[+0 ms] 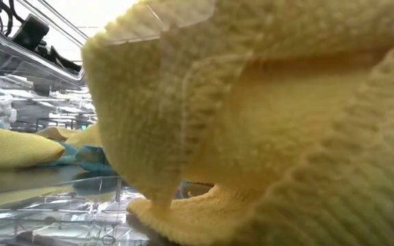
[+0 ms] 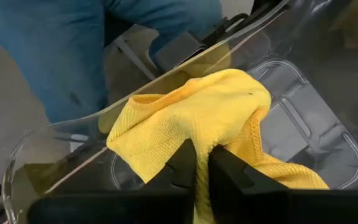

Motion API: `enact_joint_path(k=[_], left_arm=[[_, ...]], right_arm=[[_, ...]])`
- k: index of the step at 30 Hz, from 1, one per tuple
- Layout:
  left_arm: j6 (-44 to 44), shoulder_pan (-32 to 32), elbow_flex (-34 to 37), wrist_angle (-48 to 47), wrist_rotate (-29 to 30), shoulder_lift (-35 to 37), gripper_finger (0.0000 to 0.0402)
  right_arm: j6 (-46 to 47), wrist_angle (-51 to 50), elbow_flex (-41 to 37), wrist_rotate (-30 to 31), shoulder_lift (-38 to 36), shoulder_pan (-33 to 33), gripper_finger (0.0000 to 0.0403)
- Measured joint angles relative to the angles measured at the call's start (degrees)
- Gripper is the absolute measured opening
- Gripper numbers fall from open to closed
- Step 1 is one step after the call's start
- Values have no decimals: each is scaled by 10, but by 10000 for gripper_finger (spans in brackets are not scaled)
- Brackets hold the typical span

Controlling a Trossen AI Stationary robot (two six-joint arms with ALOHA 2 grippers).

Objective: Sort microfiber towel by color & place in baskets
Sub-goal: Put the yellow microfiber towel into the bottom transparent bin, then put the blue microfiber towel into the top transparent bin

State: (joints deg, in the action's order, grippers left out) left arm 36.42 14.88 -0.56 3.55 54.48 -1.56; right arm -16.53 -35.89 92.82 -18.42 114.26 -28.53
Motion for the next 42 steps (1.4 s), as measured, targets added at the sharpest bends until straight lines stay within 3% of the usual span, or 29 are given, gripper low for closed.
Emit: enact_joint_path(k=[4,10,16,24,33,42], left_arm=[[0,0,0,0,0,0,260],[0,0,0,0,0,0,260],[0,0,0,0,0,0,260],[0,0,0,0,0,0,260],[35,0,0,0,-3,0,260],[30,0,0,0,-3,0,260]], right_arm=[[2,0,0,0,-1,0,72],[28,-11,3,8,-17,1,175],[30,-36,3,102,-66,0,242],[0,-65,3,230,-127,16,242],[-34,-68,-24,223,-129,99,231],[-44,66,-135,131,-129,195,231]])
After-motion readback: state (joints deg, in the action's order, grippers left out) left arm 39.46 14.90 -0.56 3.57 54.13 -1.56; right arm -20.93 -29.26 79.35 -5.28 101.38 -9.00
